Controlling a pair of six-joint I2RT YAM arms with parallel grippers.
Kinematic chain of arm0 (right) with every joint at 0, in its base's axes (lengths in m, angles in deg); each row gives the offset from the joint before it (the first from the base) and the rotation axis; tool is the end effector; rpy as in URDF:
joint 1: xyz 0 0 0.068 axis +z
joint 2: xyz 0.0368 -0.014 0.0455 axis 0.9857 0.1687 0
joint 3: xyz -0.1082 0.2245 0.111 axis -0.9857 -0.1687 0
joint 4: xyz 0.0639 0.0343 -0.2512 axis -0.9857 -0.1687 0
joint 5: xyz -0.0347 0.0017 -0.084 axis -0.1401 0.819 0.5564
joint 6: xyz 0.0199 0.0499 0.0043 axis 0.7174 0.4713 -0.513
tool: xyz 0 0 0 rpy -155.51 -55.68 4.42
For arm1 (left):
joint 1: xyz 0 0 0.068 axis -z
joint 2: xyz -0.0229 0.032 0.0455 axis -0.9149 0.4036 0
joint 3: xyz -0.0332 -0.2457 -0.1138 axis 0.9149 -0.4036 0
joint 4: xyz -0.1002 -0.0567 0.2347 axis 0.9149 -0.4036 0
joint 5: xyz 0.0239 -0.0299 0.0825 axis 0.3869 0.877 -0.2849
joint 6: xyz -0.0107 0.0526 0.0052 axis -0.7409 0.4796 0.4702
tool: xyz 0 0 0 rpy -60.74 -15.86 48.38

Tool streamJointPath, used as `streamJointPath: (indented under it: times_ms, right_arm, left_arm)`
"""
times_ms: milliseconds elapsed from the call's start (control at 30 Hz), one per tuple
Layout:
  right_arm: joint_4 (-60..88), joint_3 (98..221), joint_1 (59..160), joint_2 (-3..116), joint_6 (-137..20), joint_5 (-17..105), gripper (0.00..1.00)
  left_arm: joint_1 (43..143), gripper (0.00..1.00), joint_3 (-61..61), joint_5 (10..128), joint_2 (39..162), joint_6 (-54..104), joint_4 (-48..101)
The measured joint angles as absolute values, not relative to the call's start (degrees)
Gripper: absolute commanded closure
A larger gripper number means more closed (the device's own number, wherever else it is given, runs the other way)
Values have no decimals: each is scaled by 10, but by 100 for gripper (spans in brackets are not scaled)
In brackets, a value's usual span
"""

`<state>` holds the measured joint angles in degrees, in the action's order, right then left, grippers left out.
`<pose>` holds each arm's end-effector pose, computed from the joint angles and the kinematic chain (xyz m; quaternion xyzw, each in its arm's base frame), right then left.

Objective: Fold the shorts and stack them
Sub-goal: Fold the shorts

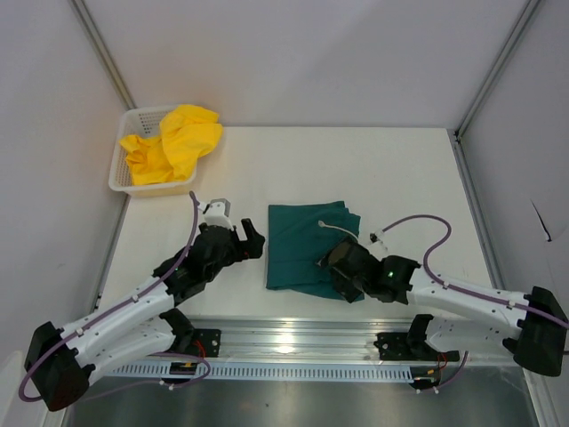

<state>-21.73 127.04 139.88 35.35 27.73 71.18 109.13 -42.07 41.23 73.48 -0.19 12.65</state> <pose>0.1134 0.1701 0.2401 0.3202 0.8823 0.2597 0.2271 0.1460 -0.1198 0.2386 -0.0412 0.8545 -0.2079 0.4742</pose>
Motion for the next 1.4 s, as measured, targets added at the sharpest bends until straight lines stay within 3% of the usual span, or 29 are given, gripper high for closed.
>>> streamJointPath:
  times_ms: [233,700,833,867,933,967,1133,1167,1400]
  right_arm:
    - [-166,1216,1490,411,431,752,12]
    - [-21,1166,1533,519,482,824,24]
    - [10,1165,1533,540,486,840,39]
    - [9,1165,1533,541,488,843,49]
    - [-2,1162,1533,541,486,848,58]
    - [-12,1160,1533,540,486,851,68]
    - [-54,1132,1517,498,487,862,91]
    - [-61,1124,1509,482,487,862,100]
    - [-94,1100,1341,382,405,823,100]
  left_arm:
    - [1091,1,-461,352,677,0,100]
    - [1091,1,-518,294,599,23,95]
    - [1091,1,-518,290,598,26,95]
    - [1091,1,-519,290,598,27,95]
    - [1091,1,-518,290,598,28,95]
    - [1091,1,-518,290,598,29,95]
    - [1091,1,-519,290,598,29,95]
    - [1091,1,-518,289,598,29,95]
    - [1091,1,-518,289,598,29,95]
